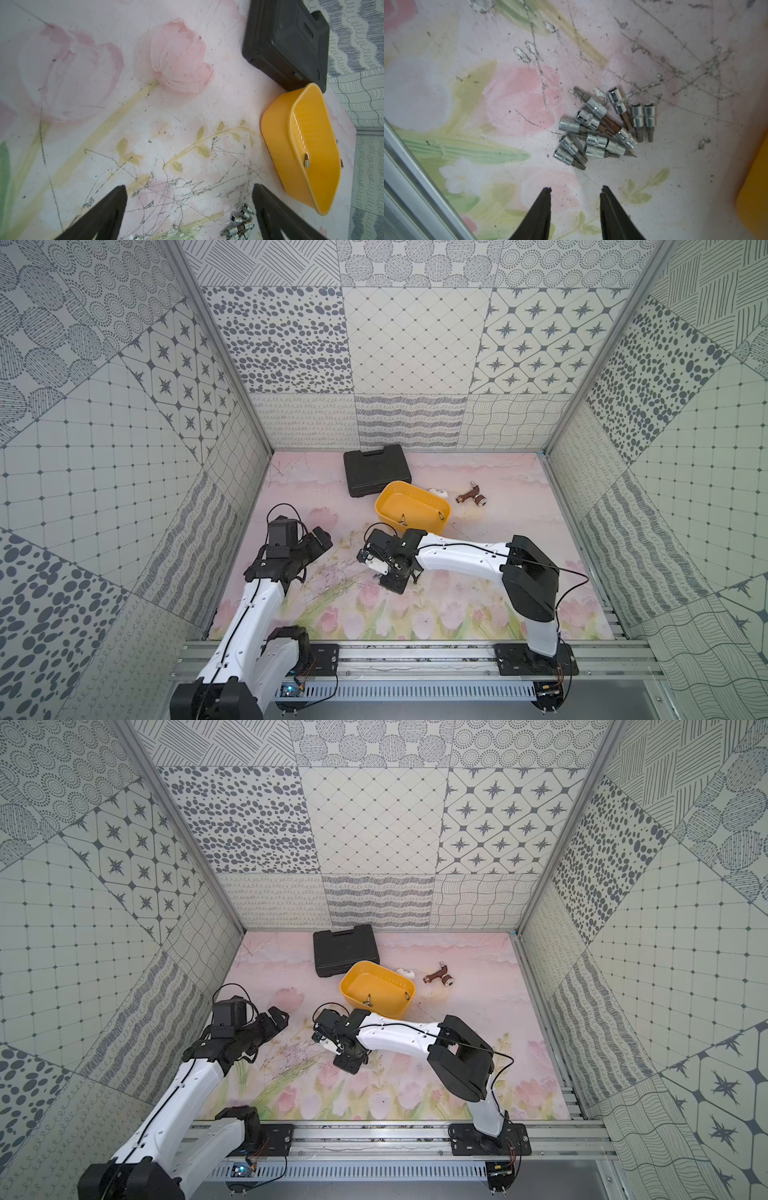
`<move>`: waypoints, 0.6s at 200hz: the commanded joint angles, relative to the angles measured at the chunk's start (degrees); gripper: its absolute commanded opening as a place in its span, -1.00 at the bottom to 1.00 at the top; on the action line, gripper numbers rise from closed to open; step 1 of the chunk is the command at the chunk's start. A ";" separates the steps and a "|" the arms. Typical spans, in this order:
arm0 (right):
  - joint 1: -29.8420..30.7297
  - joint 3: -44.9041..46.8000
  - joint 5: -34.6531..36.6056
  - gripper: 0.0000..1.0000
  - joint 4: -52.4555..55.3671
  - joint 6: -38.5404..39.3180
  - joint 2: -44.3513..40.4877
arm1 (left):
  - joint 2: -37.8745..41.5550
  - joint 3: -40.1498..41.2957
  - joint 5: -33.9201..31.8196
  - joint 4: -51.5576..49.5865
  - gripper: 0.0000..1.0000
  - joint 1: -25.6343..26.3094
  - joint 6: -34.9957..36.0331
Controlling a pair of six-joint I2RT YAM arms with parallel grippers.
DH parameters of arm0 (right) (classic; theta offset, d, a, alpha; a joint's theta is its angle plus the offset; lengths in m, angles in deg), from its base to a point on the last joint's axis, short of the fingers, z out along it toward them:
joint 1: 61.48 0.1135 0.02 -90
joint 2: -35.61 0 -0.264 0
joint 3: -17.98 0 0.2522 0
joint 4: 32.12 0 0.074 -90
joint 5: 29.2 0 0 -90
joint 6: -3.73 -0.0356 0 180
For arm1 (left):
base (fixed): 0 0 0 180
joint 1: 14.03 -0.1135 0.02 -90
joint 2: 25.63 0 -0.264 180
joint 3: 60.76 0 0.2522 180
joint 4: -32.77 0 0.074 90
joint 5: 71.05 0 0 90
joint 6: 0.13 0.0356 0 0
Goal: Put the bit on the desktop into the storage box
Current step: Pick up the screwdriver bit from the center of the board.
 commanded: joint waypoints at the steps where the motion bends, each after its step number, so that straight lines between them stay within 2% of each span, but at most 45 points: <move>1: 0.74 -1.96 -0.33 -0.19 -0.45 1.34 1.53 | 0.33 0.23 0.67 -0.16 0.99 -0.33 0.79; 120: 1.50 -3.53 -0.32 -0.29 -0.47 2.13 5.20 | 0.09 0.84 1.50 0.58 0.99 -0.25 0.09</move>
